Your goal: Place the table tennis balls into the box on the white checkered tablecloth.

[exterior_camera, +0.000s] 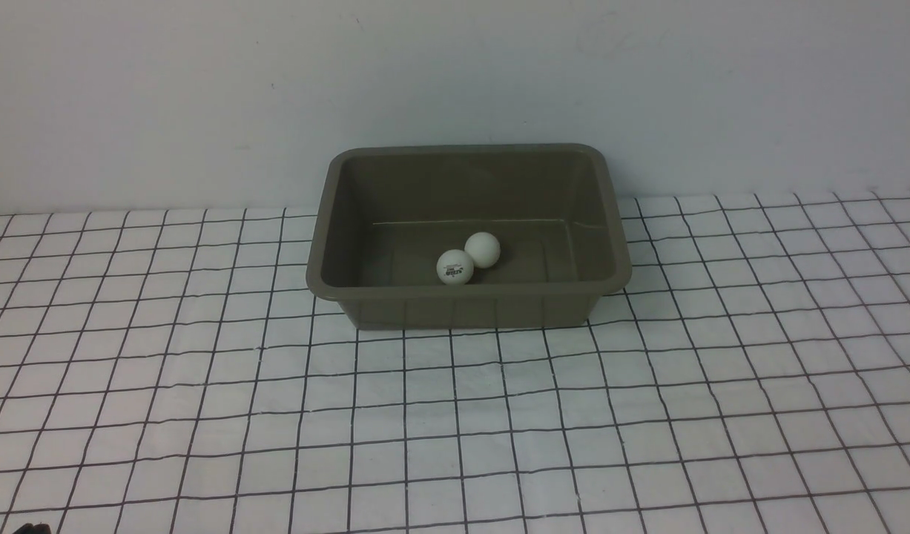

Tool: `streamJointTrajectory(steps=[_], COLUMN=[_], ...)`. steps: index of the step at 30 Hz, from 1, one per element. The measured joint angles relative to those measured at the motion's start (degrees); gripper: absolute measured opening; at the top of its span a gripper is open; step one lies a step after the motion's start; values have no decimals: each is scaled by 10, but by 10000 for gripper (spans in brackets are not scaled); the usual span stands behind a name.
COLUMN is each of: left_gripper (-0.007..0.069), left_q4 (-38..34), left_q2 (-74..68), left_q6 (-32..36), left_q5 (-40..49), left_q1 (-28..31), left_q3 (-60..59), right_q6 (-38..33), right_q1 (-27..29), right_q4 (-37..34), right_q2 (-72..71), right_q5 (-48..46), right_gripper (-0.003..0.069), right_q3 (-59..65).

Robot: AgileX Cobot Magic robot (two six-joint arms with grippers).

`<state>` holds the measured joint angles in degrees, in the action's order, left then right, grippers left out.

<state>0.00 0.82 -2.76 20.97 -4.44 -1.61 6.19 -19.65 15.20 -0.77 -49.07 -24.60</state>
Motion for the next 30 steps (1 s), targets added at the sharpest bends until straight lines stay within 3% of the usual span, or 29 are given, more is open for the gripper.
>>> streamJointTrajectory(steps=[4,9,20,30], left_gripper=[-4,-4,-4,-4], left_q4=[0,0,0,0], left_q2=[0,0,0,0], left_q6=[0,0,0,0], left_q5=[0,0,0,0], left_q1=[0,0,0,0], left_q3=[0,0,0,0], right_q6=[1,5,16,17], right_q1=[7,58,230,248], right_q4=[0,-25,-104,-124], right_q2=[0,0,0,0], right_q5=[1,55,268,304], right_gripper=[-18,-18,-18,-18], right_q3=[0,1,119,254])
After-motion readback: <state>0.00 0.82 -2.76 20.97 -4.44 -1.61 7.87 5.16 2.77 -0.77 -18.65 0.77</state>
